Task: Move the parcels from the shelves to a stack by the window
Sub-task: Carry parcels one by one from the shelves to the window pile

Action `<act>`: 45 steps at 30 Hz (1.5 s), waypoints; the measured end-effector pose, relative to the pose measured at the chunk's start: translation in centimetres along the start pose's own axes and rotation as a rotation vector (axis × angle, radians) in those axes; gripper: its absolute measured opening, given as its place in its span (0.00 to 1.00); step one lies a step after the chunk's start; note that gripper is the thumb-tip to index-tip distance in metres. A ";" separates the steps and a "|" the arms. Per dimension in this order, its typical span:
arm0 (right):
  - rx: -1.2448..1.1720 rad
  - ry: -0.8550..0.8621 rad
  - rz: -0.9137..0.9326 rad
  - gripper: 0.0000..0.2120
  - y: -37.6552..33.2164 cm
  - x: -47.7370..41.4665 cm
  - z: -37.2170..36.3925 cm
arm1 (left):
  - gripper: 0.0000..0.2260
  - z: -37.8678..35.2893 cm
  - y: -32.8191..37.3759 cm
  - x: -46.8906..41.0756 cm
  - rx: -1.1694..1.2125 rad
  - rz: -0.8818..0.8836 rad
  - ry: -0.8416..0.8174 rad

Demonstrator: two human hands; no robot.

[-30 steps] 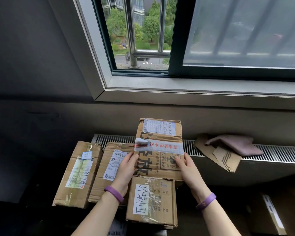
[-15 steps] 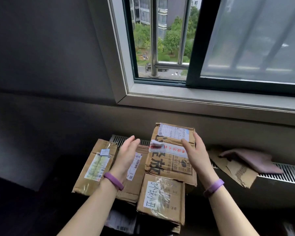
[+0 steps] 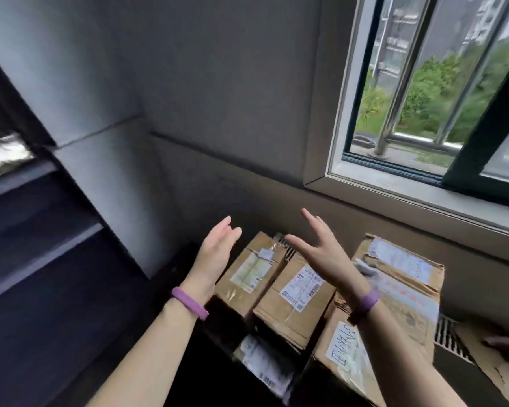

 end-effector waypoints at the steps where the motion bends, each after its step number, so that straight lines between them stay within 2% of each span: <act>1: -0.005 -0.041 0.012 0.36 -1.0 -0.1 -2.0 | 0.22 2.0 -0.3 0.9 0.010 -0.001 0.042; 8: -0.149 -0.359 0.107 0.35 -8.2 1.9 -20.5 | 0.21 18.8 -4.7 10.0 0.095 0.052 0.396; 12: -0.270 -0.556 0.083 0.35 -11.3 5.9 -32.4 | 0.20 29.0 -8.9 16.6 0.176 0.115 0.631; 15: -0.433 -0.694 -0.049 0.31 -12.8 10.0 -40.8 | 0.18 35.1 -12.5 21.7 0.279 0.160 0.722; 18: -0.656 -0.803 -0.278 0.27 -13.6 14.2 -48.7 | 0.18 40.0 -16.2 26.7 0.582 0.156 0.748; 21: -0.838 -0.917 -0.479 0.29 -14.4 17.9 -55.7 | 0.22 44.1 -19.6 31.5 0.934 0.084 0.776; 24: -0.900 -1.029 -0.582 0.31 -15.3 20.9 -61.5 | 0.24 47.8 -22.3 36.0 1.073 0.028 0.842; 29: -0.865 -1.114 -0.658 0.31 -16.3 24.2 -69.2 | 0.25 52.6 -25.5 40.0 1.152 -0.017 0.949; 34: -0.871 -1.148 -0.682 0.31 -18.2 23.6 -75.9 | 0.23 57.8 -27.4 40.2 1.153 -0.025 1.019; 40: -0.888 -1.143 -0.657 0.28 -21.3 19.6 -85.0 | 0.23 66.8 -29.1 37.3 1.057 0.007 1.087; 45: -0.861 -1.106 -0.607 0.27 -24.1 14.2 -91.1 | 0.22 75.3 -29.2 31.7 0.972 0.019 1.044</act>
Point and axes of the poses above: each hand's wrist, its own x-axis away from the middle knuckle, its own z-axis out of the back of the hand, y = z × x, the point moved 6 cm from there along -x, towards the middle knuckle, and after that the axes turned 13 degrees about -x, right-handed, at the moved point
